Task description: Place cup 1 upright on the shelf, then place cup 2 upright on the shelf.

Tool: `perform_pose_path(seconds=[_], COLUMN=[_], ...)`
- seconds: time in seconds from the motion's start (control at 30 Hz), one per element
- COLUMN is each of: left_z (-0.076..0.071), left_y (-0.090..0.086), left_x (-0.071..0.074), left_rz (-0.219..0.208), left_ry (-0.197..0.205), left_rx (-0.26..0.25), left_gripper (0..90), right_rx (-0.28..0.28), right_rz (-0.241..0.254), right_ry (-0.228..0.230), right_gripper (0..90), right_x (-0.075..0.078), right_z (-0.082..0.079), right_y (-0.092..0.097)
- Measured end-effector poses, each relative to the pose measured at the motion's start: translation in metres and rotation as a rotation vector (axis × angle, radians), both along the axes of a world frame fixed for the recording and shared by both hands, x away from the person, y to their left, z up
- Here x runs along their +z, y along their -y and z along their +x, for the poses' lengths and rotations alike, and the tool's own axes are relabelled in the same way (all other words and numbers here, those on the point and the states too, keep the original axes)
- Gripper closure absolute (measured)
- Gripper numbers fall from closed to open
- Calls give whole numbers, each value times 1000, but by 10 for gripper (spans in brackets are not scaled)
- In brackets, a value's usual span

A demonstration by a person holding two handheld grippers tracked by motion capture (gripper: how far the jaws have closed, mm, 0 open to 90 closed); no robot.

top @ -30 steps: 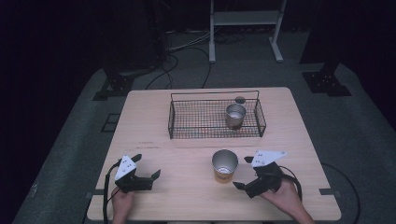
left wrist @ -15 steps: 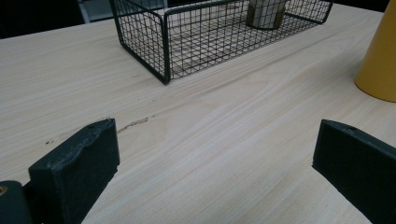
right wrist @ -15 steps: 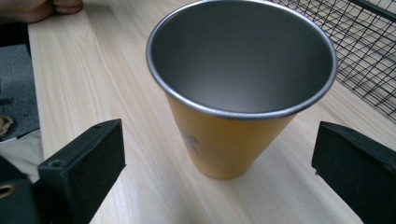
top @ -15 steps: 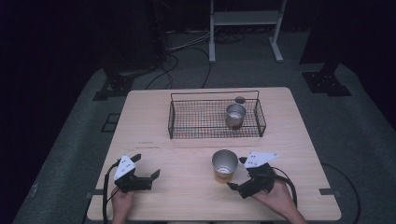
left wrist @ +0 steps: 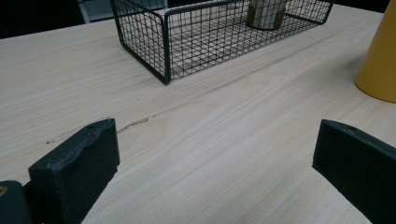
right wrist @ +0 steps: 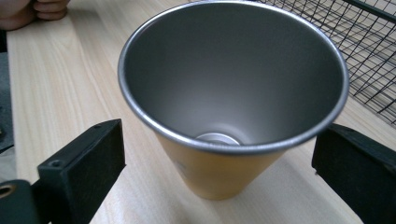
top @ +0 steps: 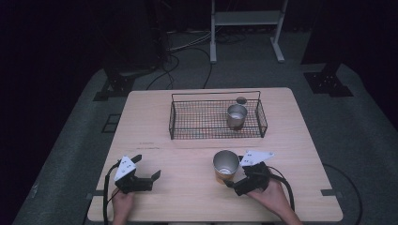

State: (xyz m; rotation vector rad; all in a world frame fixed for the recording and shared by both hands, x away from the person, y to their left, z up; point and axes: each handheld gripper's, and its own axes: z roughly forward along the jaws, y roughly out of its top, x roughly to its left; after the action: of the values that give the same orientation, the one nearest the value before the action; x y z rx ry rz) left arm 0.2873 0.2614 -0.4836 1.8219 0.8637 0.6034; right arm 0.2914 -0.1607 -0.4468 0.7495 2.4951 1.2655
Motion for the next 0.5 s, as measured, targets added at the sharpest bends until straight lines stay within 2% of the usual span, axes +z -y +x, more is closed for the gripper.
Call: perform_pose_path(seconds=[0.5], left_z=[0], left_y=[0], left_x=[0], left_rz=[1], left_ry=[2], left_rx=[-1], left_gripper=[0], right_rx=[-2], right_rz=[8], right_ry=[2], right_gripper=[20], right_x=[0], right_z=[5], right_y=[-7])
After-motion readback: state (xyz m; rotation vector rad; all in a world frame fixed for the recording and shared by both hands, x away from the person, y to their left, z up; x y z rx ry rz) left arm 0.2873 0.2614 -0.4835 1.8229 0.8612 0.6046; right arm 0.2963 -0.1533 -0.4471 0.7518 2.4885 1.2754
